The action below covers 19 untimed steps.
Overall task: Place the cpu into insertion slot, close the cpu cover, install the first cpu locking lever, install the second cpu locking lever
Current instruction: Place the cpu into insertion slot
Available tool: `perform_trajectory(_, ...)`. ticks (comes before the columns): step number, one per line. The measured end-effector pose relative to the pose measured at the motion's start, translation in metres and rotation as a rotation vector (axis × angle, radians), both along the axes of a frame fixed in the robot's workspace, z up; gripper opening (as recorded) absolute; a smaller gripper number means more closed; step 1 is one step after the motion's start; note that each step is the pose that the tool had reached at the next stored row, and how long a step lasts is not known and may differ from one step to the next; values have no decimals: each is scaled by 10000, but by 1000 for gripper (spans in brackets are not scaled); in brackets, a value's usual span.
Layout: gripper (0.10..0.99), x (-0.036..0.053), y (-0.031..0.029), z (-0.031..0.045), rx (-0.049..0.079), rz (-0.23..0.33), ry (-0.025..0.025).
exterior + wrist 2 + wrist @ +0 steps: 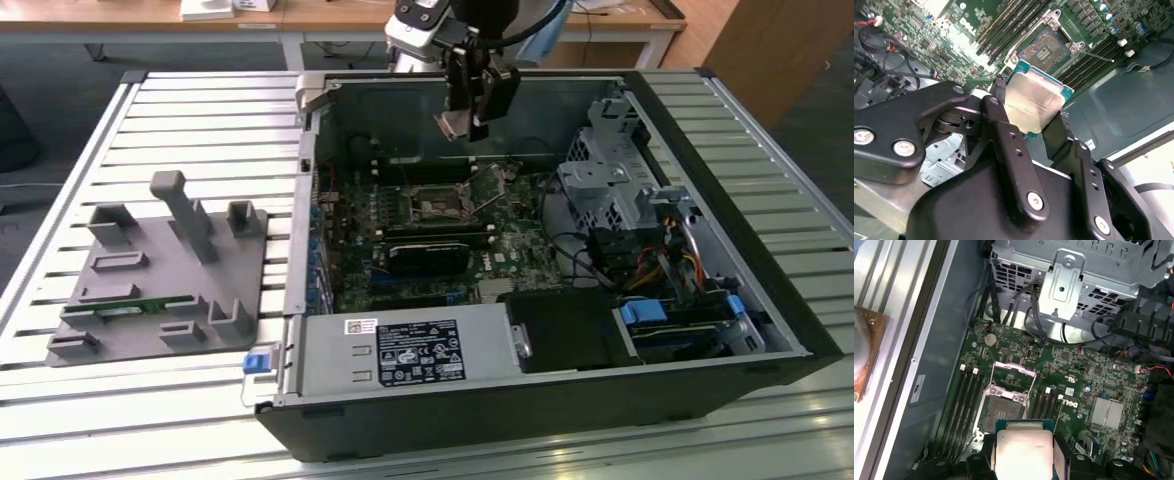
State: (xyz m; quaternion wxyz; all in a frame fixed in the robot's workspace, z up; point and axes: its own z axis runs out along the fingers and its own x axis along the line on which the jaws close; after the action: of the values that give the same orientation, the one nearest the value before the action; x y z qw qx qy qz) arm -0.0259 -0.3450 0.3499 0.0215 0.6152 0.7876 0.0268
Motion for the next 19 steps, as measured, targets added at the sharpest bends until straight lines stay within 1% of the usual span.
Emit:
perform_trajectory(6, 541, -3, 2, -28, -19, -741, 9)
perform_trajectory(10, 541, -8, 10, -54, -20, -1101, 17)
perform_trajectory(12, 541, -8, 13, -74, -24, -1207, 102)
perform_trajectory(13, 541, -9, 13, -91, -29, -1257, 109)
perform_trajectory(15, 541, -10, 13, -127, -52, -1284, 106)
perform_trajectory(17, 541, -14, 15, -157, -94, -1297, 83)
perform_trajectory(18, 541, -18, 17, -174, -99, -1314, 81)
perform_trajectory(19, 541, -19, 30, -191, -102, -1350, 82)
